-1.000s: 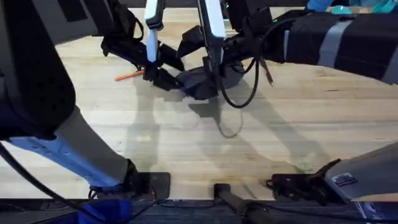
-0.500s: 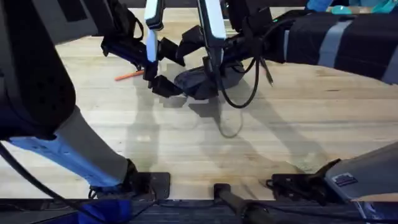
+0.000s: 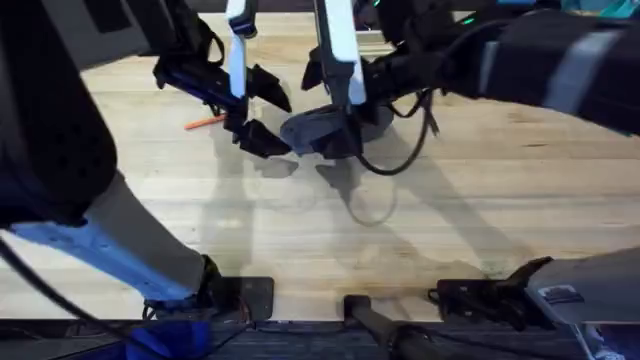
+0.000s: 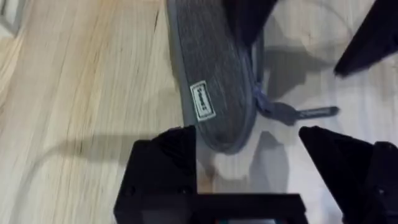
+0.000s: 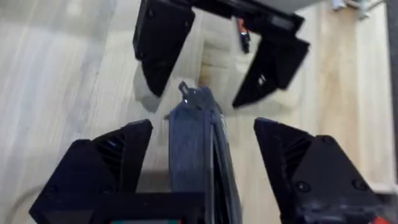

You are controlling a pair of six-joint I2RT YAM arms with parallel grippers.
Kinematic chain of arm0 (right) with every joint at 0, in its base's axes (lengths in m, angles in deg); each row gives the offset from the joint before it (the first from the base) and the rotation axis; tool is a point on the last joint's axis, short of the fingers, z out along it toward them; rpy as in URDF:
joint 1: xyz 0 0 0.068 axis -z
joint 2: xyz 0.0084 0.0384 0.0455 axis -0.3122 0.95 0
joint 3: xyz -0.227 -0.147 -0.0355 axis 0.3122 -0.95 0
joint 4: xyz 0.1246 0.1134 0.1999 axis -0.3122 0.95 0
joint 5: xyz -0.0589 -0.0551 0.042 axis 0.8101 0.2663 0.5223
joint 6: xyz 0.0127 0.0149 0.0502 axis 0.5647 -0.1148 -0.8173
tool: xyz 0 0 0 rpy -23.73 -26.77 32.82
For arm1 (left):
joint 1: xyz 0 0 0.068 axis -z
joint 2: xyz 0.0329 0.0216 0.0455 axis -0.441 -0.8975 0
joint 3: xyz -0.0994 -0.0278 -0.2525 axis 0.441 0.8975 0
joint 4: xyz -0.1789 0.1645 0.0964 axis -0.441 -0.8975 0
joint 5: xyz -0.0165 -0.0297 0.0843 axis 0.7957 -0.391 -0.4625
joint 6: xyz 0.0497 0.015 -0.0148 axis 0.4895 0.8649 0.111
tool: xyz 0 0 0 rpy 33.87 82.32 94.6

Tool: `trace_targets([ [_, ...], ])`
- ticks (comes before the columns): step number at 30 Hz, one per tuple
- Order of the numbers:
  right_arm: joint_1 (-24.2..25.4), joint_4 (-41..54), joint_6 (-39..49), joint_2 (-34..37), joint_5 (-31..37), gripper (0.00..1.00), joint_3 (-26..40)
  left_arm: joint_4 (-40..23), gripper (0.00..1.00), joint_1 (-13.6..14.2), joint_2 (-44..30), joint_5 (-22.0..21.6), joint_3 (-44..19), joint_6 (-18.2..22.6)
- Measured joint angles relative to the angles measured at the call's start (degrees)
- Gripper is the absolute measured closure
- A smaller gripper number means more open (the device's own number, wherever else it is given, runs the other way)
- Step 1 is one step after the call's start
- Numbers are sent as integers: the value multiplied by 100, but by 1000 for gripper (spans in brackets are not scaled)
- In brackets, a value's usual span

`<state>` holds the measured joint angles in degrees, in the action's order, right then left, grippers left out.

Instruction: Unzip the bag, pick up the pens from the table one at a time and place them inside, then zip the bag closed.

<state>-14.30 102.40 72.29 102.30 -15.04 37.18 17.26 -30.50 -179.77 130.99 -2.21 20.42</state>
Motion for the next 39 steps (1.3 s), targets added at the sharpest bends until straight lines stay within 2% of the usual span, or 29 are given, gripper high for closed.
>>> trace_targets([
  [7,0,827,-290,-990,712,5,4,-464,5,-163,1129,-335,-150,-469],
  [19,0,2049,-1413,-2135,1841,6,9,-1644,5,-161,3494,-727,-214,-1761],
  [24,2,2428,-1844,-2242,2366,5,11,-1934,5,-161,4316,-878,-214,-2395],
  [29,2,2744,-1983,-2240,2591,5,11,-2077,5,-161,5139,-1060,-214,-3034],
  [35,2,2723,-1999,-2242,2651,5,11,-2107,7,-161,5891,-1190,-216,-3291],
  [39,2,2633,-2005,-2240,2651,5,11,-2133,7,-161,5974,-1223,-219,-3342],
])
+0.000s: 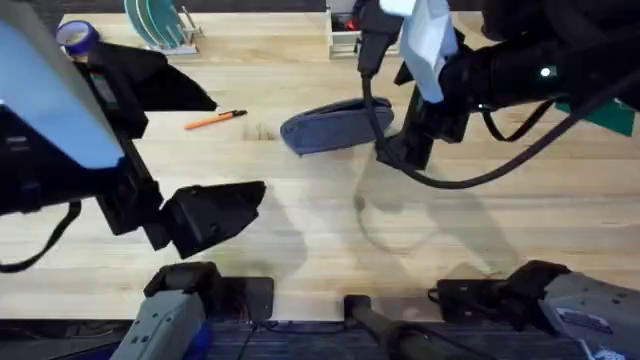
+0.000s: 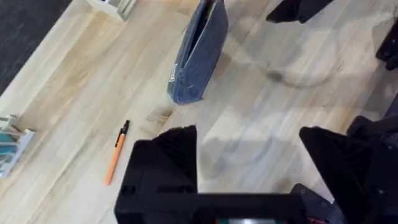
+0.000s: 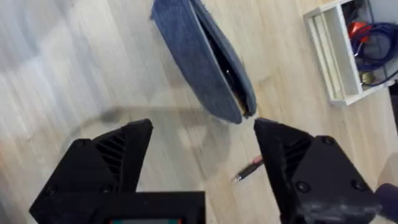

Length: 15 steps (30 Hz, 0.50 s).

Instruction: Unzip the bag, pick up the pens from the table one at a time and place them inside, then zip the bag closed.

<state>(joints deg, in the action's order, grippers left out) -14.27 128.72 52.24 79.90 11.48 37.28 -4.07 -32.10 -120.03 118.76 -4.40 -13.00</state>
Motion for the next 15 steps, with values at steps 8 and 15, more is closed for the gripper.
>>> trace_targets([
  [8,0,-122,-9,1,-205,38,0,-19,7,0,-135,-51,0,-13],
  [15,0,-72,-50,1,-269,935,0,-57,7,0,-133,-86,0,-35],
])
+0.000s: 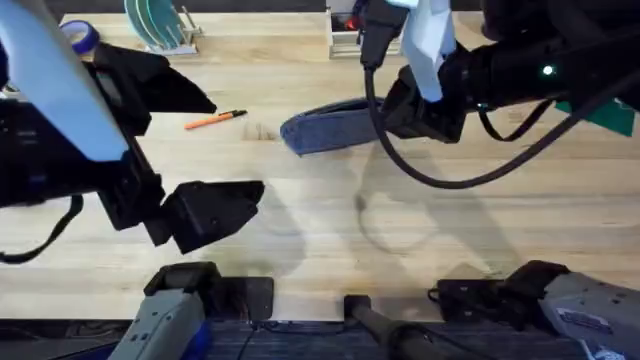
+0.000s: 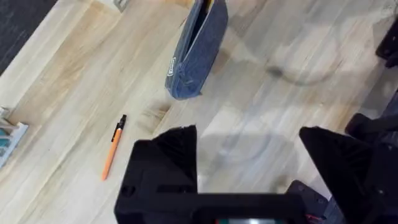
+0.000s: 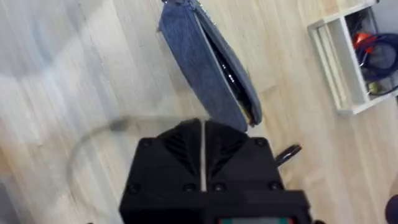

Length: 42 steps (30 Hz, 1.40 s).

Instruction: Unzip the bag, pick up the pens from the table one at a time and place them inside, then zip the bag closed.

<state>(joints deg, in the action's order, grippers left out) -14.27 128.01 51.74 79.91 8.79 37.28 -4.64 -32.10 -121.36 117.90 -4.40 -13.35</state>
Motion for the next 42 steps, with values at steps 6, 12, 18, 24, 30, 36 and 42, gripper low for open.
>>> trace_targets([
  [6,0,9,0,0,-163,970,0,2,7,0,0,-2,0,-11],
  [12,-43,9,216,0,-258,972,0,0,6,0,0,-4,0,-13],
  [18,-52,9,373,0,-257,972,1,2,6,0,0,-4,0,-12],
  [24,-30,32,412,0,-258,973,192,0,7,0,0,-4,0,-13],
  [30,145,445,437,0,-257,973,692,2,6,0,0,-4,0,-13],
  [36,360,1290,611,7,-256,973,1216,1,7,0,0,-6,0,-13],
  [42,426,2172,985,256,-256,973,1743,2,6,0,0,-7,0,-13],
])
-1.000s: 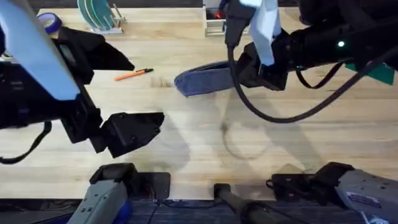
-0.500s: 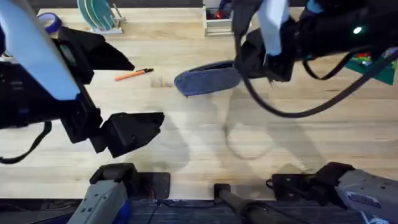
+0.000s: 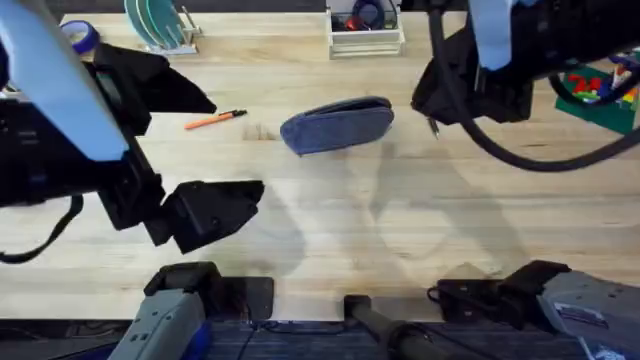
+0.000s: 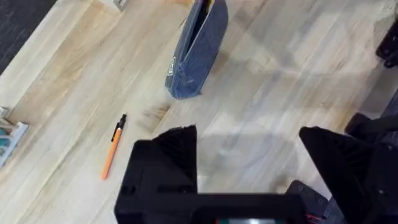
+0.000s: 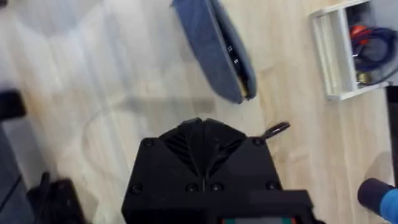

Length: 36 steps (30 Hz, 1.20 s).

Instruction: Unzip the bag, pick up the pens from the table one at a time and place them inside, then zip the bag closed.

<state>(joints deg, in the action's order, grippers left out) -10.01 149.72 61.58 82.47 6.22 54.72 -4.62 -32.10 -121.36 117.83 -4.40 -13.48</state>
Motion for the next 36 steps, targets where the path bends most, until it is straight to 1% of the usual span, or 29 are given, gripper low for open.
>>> trace_targets([
  [3,0,331,191,276,0,973,237,0,6,0,0,0,0,0],
  [6,0,451,364,578,0,973,389,-2,7,0,0,0,0,0],
  [16,0,426,1251,1359,-2,973,436,0,5,0,0,-2,0,0],
  [20,0,78,1482,1579,-3,973,436,0,6,0,0,-11,0,0],
  [25,0,-331,1590,1783,-17,973,436,-2,7,0,0,-13,0,0],
  [36,0,-403,1673,1866,-21,973,438,0,7,0,0,-13,0,0],
])
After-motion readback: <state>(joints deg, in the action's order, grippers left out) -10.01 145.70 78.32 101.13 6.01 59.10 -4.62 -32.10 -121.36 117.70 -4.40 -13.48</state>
